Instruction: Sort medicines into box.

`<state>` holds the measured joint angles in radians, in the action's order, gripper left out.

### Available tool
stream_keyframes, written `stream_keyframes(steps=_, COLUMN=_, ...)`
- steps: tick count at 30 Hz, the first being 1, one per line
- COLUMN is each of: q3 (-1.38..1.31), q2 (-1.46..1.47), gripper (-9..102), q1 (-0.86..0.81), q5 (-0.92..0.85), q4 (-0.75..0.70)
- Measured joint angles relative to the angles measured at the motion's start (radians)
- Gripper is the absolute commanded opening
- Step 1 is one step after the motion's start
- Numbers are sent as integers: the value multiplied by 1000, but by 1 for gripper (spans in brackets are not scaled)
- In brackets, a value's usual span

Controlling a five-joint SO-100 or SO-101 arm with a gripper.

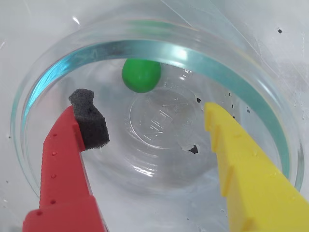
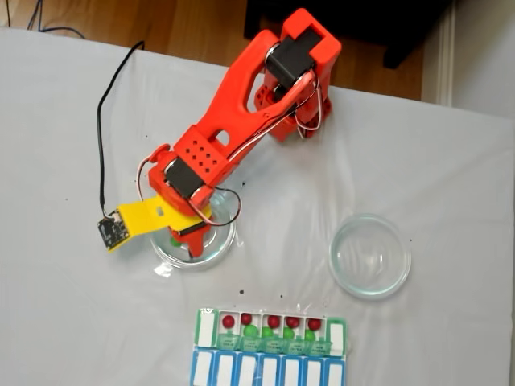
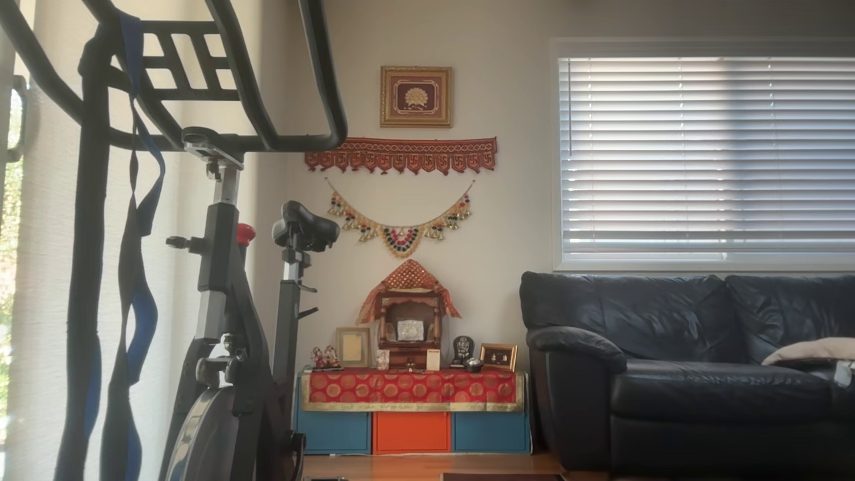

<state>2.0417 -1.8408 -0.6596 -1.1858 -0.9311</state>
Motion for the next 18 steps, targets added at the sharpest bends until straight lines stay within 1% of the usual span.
stream_keyframes(steps=12, q3=156, q2=-89, gripper=31, q1=-8, q5=60, q4=196)
stream_keyframes(steps=18, q3=201, q2=-114, gripper=29, q1=-8, q5=84, q4=261)
